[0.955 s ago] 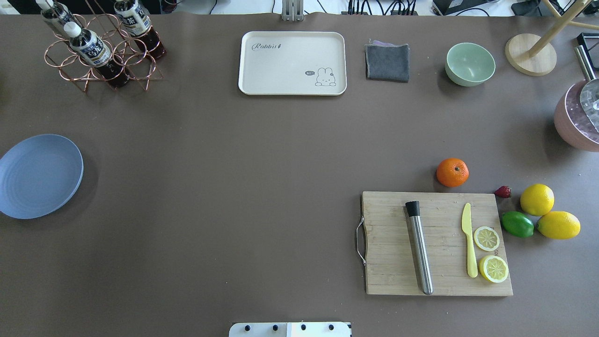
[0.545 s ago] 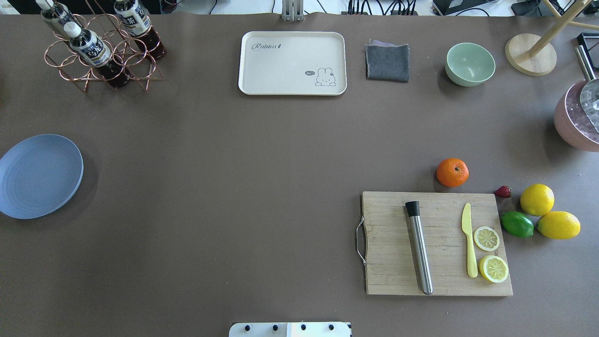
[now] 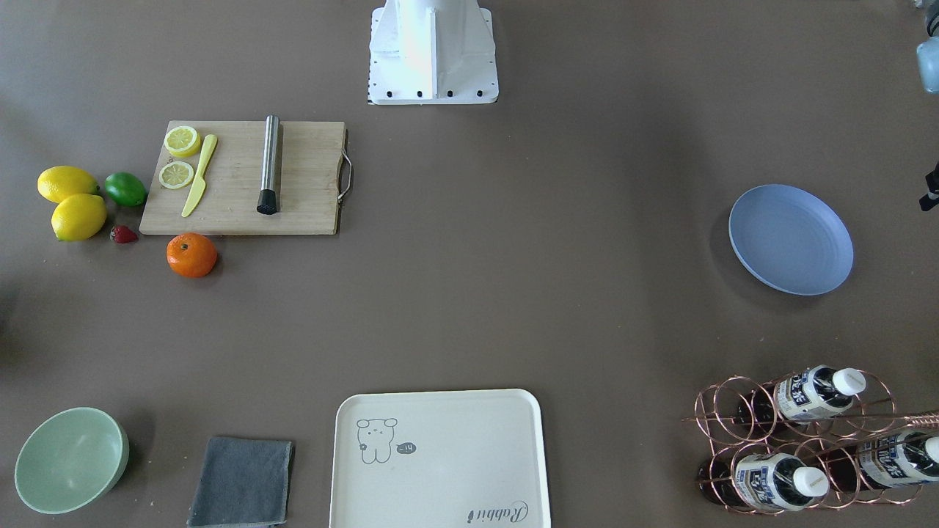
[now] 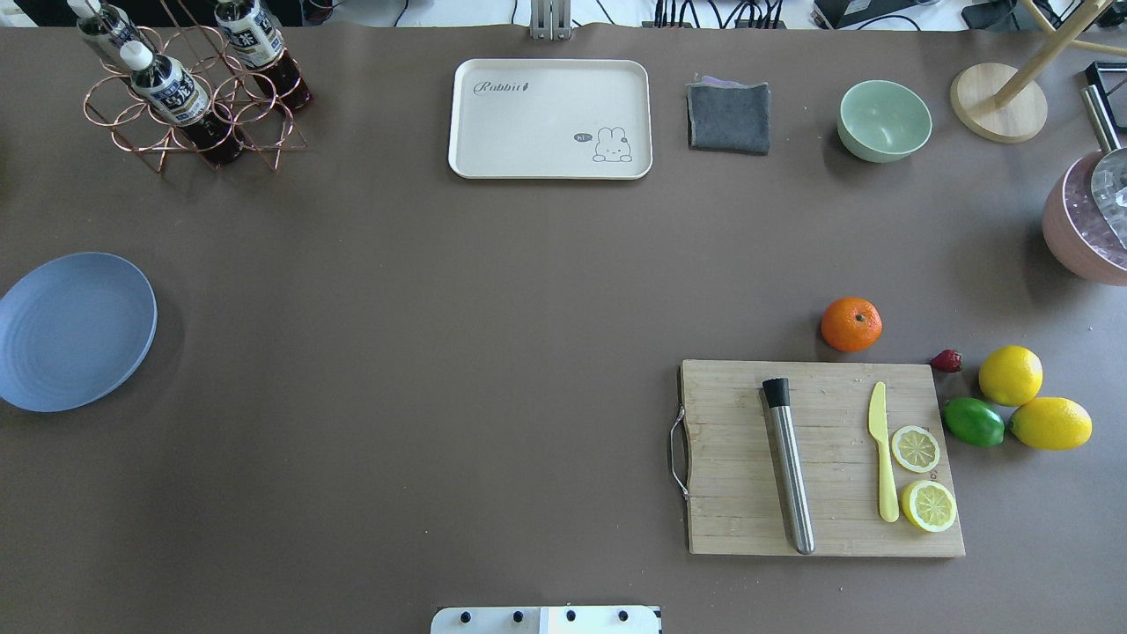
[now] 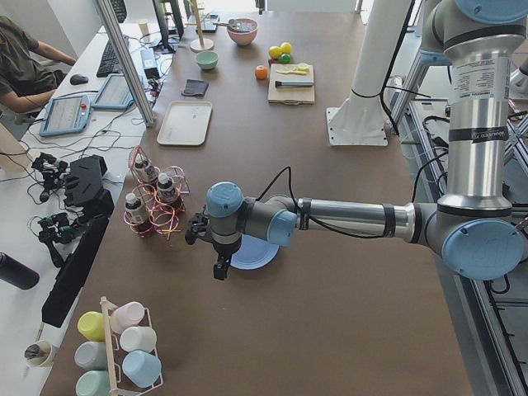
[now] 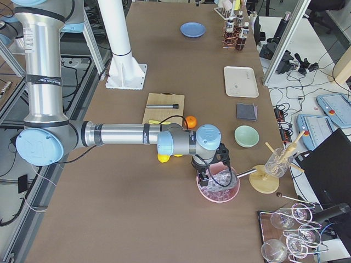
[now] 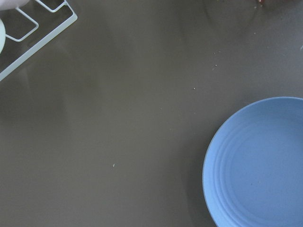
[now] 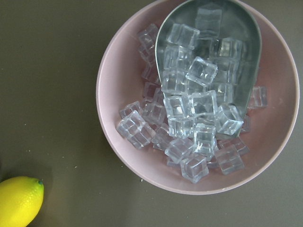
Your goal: Pick orange to plate
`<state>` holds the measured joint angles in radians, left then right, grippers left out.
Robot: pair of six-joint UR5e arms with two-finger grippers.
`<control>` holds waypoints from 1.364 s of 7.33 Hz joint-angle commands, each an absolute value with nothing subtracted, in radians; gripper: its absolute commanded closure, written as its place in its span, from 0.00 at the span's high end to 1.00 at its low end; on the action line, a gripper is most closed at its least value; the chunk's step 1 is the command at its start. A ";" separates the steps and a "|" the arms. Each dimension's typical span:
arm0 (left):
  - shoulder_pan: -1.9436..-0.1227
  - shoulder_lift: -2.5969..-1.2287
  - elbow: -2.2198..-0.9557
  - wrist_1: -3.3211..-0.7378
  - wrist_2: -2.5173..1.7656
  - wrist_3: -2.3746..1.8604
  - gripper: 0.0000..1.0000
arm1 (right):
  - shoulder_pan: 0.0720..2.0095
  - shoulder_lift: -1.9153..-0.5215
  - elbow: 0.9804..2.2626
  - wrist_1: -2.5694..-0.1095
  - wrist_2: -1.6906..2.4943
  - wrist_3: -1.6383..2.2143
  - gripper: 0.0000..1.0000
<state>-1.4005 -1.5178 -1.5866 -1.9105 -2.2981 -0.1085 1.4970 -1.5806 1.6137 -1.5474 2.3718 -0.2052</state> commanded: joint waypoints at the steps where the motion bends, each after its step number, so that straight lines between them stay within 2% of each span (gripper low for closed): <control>1: -1.352 -1.538 -1.386 -2.211 -2.301 -0.232 0.97 | 1.464 -1.574 1.615 -1.546 2.378 -0.212 1.00; 6: -1.191 -1.549 -1.342 -2.359 -2.292 -0.448 0.95 | 1.442 -1.575 1.621 -1.546 2.375 -0.206 1.00; 9: -1.186 -1.558 -1.336 -2.359 -2.292 -0.463 0.70 | 1.416 -1.569 1.623 -1.545 2.378 -0.215 1.00; 10: -1.183 -1.563 -1.330 -2.361 -2.292 -0.471 0.70 | 1.410 -1.566 1.614 -1.508 2.378 -0.206 1.00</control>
